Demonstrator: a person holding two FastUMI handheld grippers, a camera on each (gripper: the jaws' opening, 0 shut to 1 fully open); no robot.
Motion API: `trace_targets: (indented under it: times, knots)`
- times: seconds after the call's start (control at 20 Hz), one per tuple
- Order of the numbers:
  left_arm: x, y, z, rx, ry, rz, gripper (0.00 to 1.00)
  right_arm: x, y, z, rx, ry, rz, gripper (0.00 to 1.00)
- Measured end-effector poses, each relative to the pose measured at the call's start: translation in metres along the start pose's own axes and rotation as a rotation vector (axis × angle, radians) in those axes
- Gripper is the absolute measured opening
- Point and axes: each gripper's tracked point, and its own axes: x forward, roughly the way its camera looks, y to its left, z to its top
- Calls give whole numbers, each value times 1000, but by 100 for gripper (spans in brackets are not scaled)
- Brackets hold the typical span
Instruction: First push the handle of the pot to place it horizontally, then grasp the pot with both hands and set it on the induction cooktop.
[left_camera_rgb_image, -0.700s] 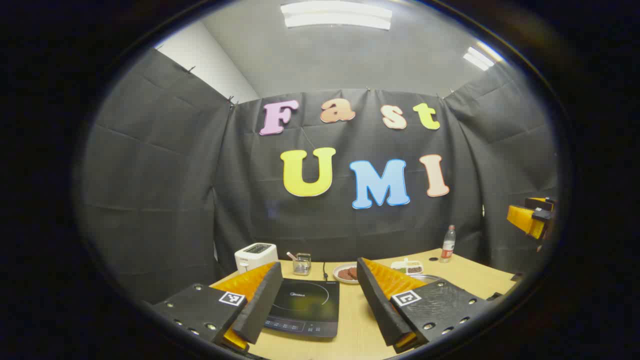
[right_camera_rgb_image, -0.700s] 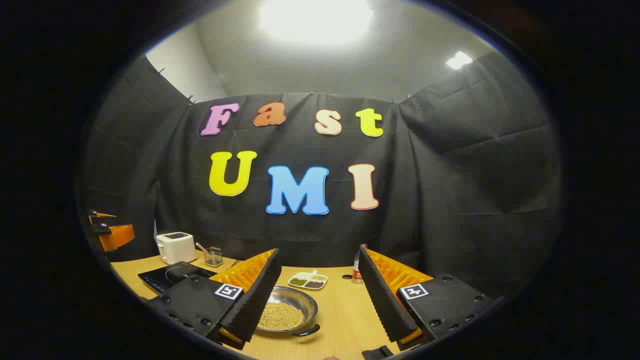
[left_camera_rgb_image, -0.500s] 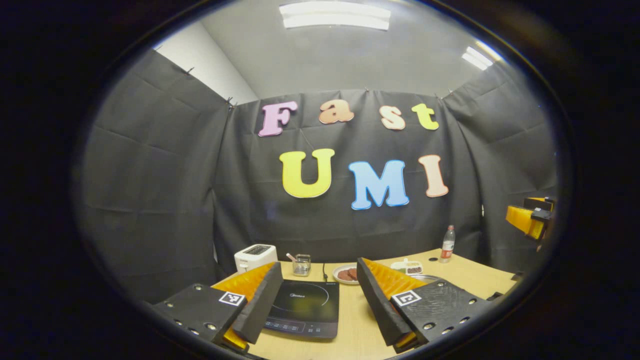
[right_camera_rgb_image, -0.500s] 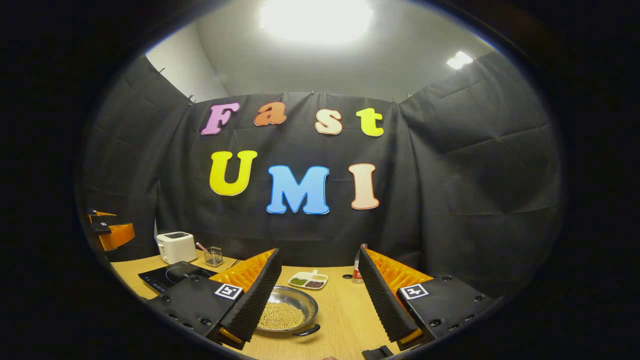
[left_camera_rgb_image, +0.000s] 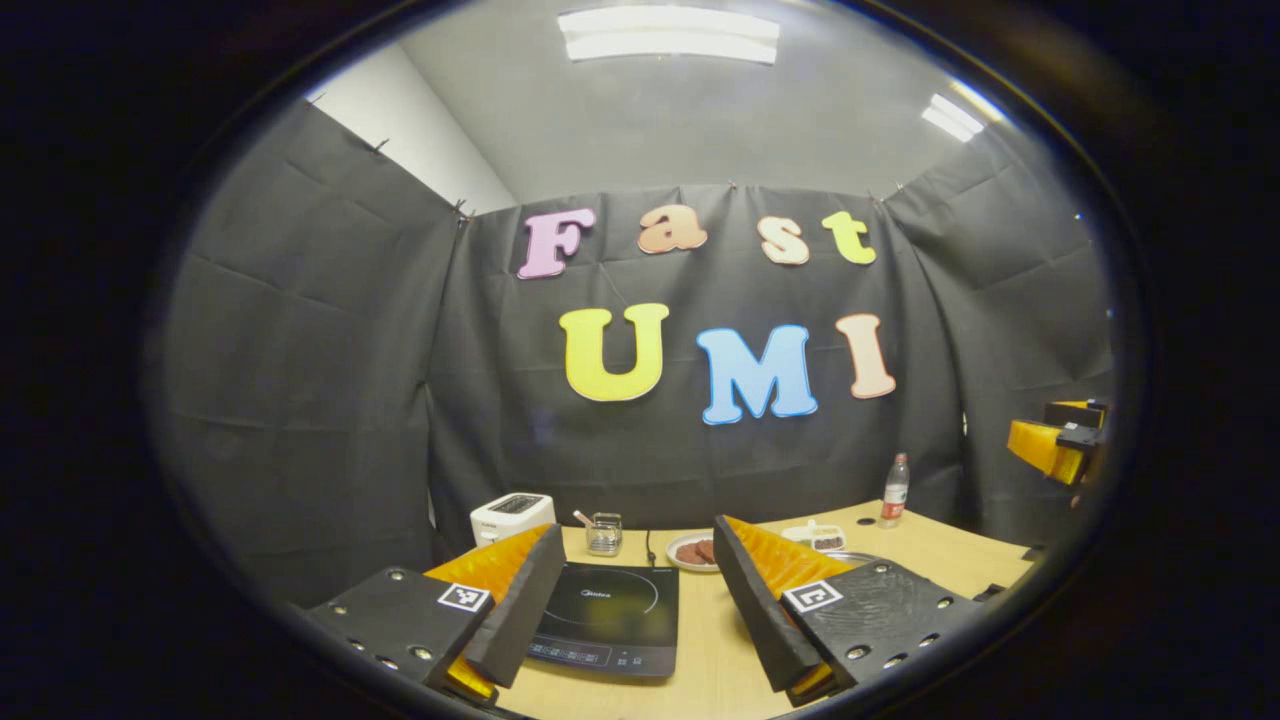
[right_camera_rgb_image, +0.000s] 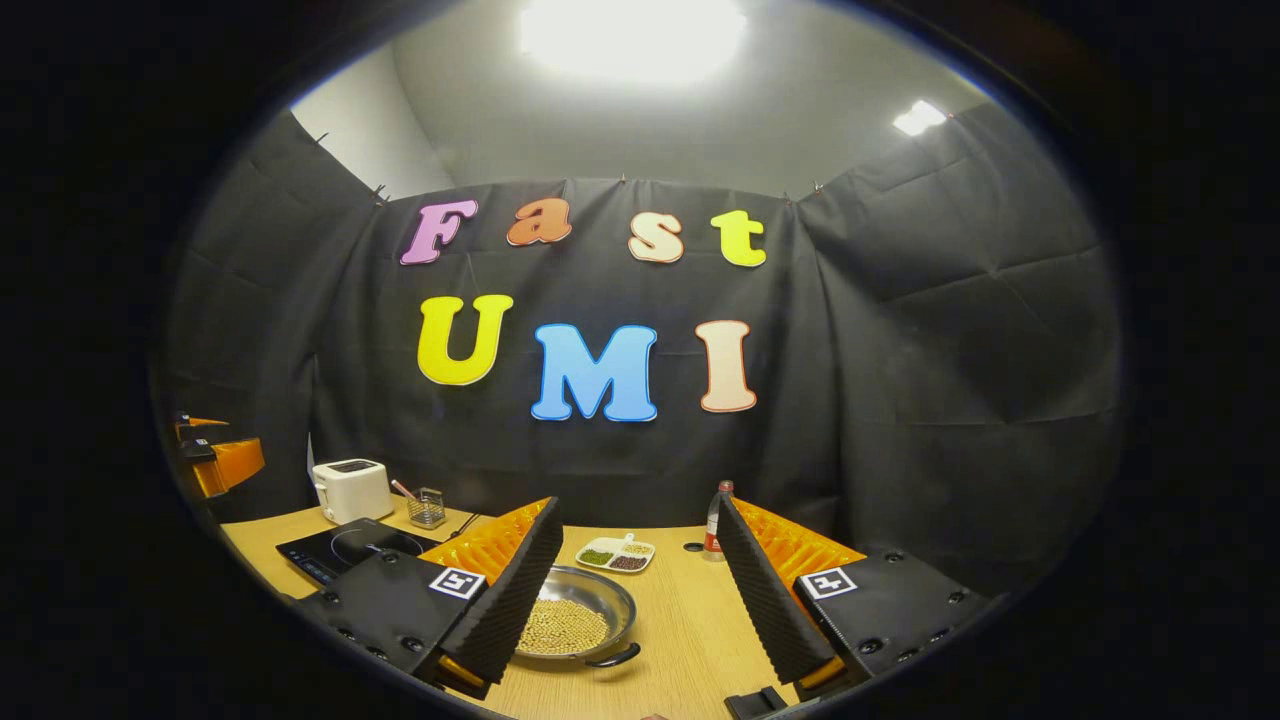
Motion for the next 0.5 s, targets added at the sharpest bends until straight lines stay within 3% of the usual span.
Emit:
trace_targets:
  times: [0.5]
  knots:
    - [-4, 7, 4, 10, -10, 9, 88, 3, 2, -1, 7, 12, -3, 98]
